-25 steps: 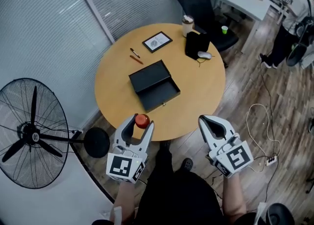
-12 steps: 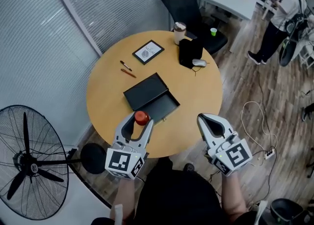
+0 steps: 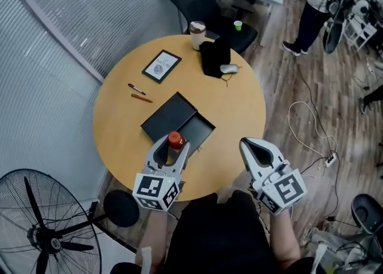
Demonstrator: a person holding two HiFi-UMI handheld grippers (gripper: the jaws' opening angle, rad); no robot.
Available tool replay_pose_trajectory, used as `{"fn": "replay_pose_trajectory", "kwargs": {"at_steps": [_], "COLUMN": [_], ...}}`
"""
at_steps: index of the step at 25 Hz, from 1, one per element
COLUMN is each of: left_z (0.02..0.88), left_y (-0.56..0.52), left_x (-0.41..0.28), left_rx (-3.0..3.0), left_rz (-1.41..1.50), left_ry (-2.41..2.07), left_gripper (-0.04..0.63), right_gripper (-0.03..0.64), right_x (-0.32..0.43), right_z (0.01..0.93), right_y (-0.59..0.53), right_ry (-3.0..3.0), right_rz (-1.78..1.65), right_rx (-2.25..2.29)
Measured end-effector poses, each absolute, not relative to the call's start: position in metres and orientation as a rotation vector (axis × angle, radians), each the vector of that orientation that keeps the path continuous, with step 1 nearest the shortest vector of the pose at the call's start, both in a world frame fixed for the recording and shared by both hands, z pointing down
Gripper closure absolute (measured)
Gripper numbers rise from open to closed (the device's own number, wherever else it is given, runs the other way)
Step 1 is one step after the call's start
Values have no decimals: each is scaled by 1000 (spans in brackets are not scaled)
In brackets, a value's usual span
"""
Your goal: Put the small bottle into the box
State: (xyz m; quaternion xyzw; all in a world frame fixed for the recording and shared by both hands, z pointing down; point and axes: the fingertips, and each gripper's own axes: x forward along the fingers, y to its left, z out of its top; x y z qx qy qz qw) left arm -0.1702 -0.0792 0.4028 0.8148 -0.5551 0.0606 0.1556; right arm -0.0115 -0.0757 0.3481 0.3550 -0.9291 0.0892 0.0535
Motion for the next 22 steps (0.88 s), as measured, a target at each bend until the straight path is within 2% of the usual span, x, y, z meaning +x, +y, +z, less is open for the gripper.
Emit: {"fn": "replay_pose_trajectory", "kwargs": {"at_steps": [22], "left_z": [540], "left_y": [-130], "left_x": [-162], "left_rx": [2079], "left_rz": [316], "left_ry": [-1337], "left_gripper": [388], "right_gripper": [607], "right_x": [-10], "right_z": [394], "right_y": [-84], "right_ry": [-2695], "right_rz": [433], "right_rx": [1098]}}
